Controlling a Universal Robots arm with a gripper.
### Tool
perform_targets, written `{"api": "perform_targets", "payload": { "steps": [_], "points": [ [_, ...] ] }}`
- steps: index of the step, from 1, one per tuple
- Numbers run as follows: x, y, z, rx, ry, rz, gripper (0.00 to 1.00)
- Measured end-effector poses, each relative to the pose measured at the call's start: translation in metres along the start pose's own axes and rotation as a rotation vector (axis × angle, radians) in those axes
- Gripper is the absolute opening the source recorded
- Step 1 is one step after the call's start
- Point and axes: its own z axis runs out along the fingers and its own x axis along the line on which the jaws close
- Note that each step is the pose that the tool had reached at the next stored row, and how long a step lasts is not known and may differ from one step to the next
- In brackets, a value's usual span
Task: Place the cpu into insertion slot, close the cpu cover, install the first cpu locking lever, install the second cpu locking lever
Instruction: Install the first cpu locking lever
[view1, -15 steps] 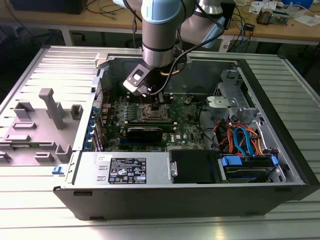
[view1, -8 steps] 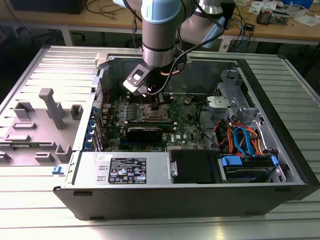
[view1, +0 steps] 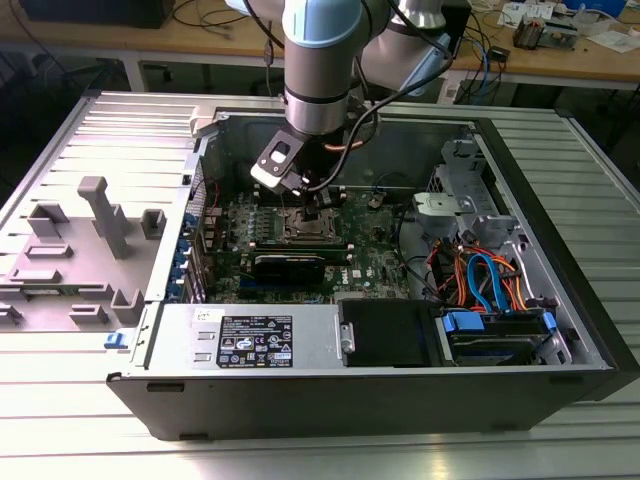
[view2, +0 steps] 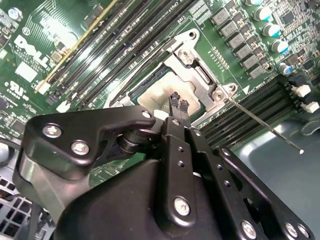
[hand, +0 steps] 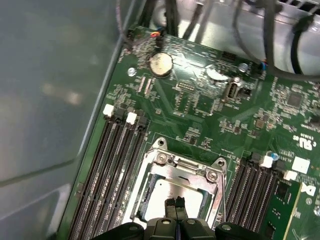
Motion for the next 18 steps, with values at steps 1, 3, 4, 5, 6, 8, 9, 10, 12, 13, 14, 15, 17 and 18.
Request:
{"api": "perform_targets", "payload": {
  "steps": [1, 3, 4, 5, 6, 8, 9, 10, 12, 13, 14, 15, 17, 18],
  "points": [
    [0.0000, 0.0000, -0.0003, -0.0001, 0.0001, -0.003, 0.11],
    [0.0000, 0.0000, -0.0020, 0.0002, 0.0001, -0.007, 0.11],
    [0.0001, 0.0000, -0.0031, 0.0002, 0.0001, -0.009, 0.11],
    [0.0001, 0.0001, -0.0042, 0.0001, 0.0001, -0.010, 0.11],
    [0.0001, 0.0001, -0.0052, 0.0002, 0.0002, -0.012, 0.11],
    [0.0002, 0.0001, -0.0061, 0.0002, 0.0005, -0.022, 0.11],
    [0.0002, 0.0001, -0.0061, 0.0005, 0.0007, -0.036, 0.11],
    [0.0002, 0.0001, -0.0061, 0.0009, 0.0009, -0.054, 0.11],
    [0.0001, 0.0001, -0.0062, 0.0022, 0.0013, -0.104, 0.11],
    [0.0001, 0.0001, -0.0062, 0.0026, 0.0015, -0.123, 0.11],
    [0.0001, 0.0001, -0.0063, 0.0033, 0.0019, -0.153, 0.11],
    [0.0001, 0.0001, -0.0062, 0.0037, 0.0022, -0.174, 0.11],
    [0.0001, 0.0001, -0.0061, 0.0045, 0.0028, -0.219, 0.11],
    [0.0001, 0.0001, -0.0061, 0.0050, 0.0031, -0.240, 0.11]
  ]
}}
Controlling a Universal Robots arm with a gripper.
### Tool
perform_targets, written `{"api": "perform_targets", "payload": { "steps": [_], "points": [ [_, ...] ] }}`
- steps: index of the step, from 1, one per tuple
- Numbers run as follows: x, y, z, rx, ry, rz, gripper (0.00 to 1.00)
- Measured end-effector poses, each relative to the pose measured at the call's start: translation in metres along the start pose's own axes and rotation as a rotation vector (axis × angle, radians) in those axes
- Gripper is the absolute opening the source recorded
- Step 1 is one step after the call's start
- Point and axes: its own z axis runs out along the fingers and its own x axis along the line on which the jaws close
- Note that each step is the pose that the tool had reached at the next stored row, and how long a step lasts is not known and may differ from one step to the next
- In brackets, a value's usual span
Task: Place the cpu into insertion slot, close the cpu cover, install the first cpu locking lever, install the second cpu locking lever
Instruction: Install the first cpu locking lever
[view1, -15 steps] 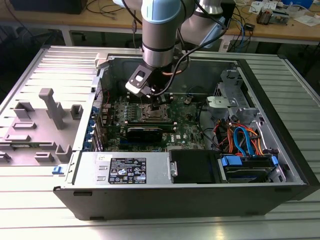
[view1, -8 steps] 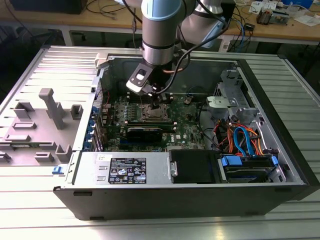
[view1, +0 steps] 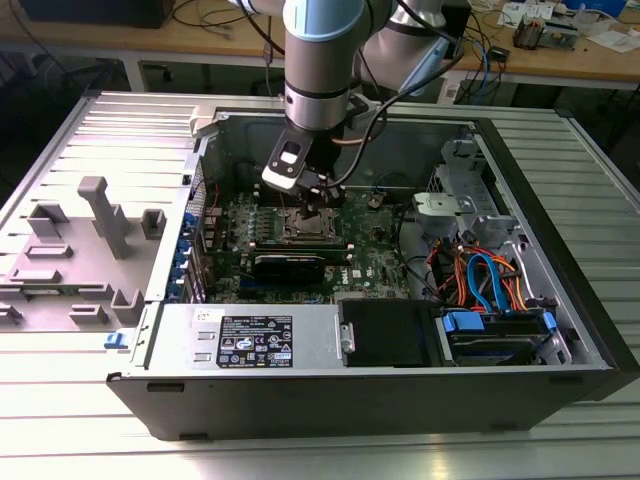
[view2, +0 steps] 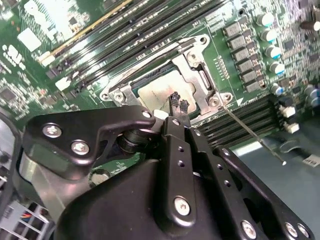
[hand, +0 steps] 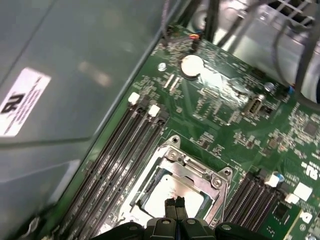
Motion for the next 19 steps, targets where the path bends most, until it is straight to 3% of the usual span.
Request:
{"api": "perform_targets", "payload": {
  "steps": [3, 19],
  "points": [
    [0.0000, 0.0000, 0.0000, 0.0005, 0.0004, -0.031, 0.11],
    [0.0000, 0.0000, 0.0001, 0.0005, 0.0005, -0.033, 0.11]
  ]
}}
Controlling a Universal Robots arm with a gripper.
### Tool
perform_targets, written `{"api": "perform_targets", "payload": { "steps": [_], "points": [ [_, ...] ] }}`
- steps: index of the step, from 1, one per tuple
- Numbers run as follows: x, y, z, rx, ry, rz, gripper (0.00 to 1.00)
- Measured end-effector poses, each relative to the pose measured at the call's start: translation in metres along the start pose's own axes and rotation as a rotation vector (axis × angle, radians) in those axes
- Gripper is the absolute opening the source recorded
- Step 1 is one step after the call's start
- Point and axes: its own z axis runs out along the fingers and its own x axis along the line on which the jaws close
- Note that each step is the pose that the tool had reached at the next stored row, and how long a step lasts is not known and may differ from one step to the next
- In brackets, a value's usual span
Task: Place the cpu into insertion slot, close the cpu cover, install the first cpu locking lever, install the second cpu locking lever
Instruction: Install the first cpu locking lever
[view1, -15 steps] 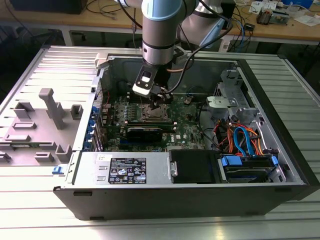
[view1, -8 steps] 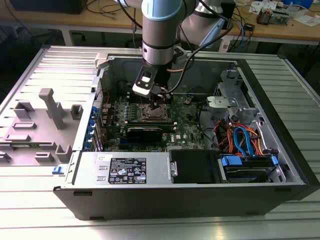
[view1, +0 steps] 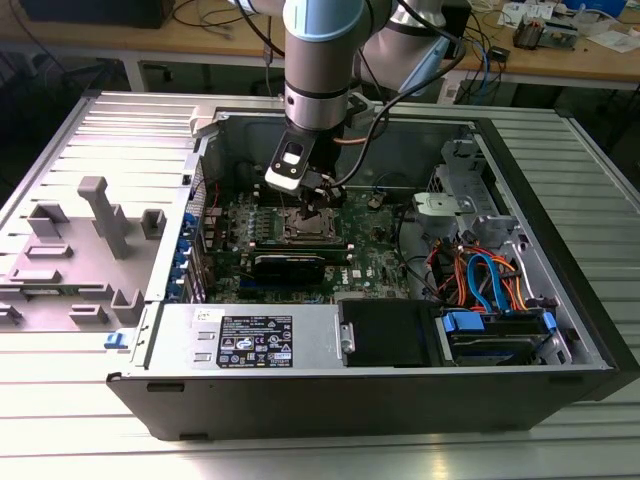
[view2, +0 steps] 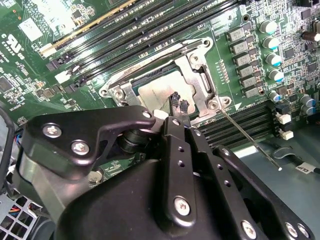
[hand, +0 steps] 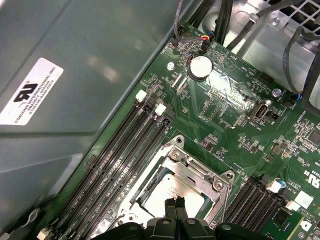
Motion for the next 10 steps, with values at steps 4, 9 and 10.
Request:
{"api": "perform_targets", "payload": {
  "steps": [4, 9, 10],
  "points": [
    [0.0001, 0.0000, 0.0000, 0.0007, 0.0003, -0.029, 0.11],
    [0.0001, 0.0001, -0.0018, 0.0017, 0.0012, -0.091, 0.11],
    [0.0001, 0.0001, -0.0042, 0.0021, 0.0011, -0.094, 0.11]
  ]
}}
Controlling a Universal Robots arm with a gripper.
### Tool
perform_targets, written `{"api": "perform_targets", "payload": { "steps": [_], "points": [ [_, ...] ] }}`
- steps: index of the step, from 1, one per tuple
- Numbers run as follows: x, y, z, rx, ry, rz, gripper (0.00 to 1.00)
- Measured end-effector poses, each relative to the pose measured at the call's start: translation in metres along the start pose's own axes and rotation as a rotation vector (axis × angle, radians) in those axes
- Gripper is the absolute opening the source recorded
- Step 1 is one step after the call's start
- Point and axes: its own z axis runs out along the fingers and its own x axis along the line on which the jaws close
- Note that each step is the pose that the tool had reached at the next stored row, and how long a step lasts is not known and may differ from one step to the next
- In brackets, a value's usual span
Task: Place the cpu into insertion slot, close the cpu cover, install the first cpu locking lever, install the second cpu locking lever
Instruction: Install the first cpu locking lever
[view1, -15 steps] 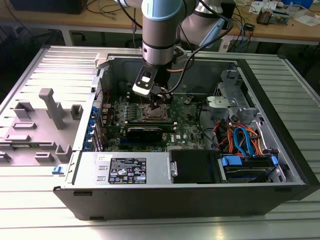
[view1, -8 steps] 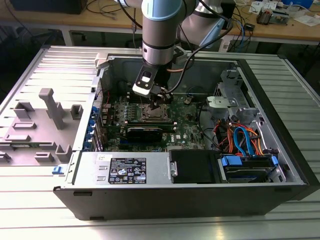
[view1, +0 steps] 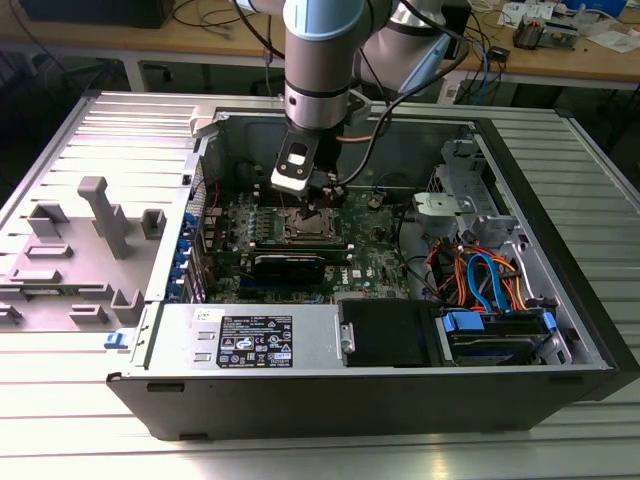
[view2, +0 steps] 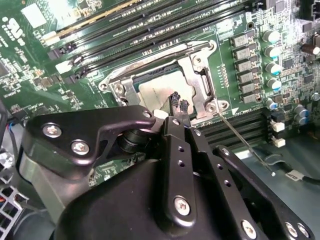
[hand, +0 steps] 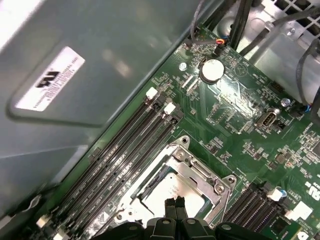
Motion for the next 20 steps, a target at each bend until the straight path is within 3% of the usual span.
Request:
{"api": "perform_targets", "payload": {
  "steps": [7, 16, 20],
  "points": [
    [0.0005, 0.0003, -0.0073, 0.0012, -0.0010, -0.009, 0.11],
    [0.0020, -0.0014, -0.0074, 0.0015, 0.0009, -0.046, 0.11],
    [0.0069, -0.0071, -0.0073, 0.0018, 0.0012, -0.065, 0.11]
  ]
}}
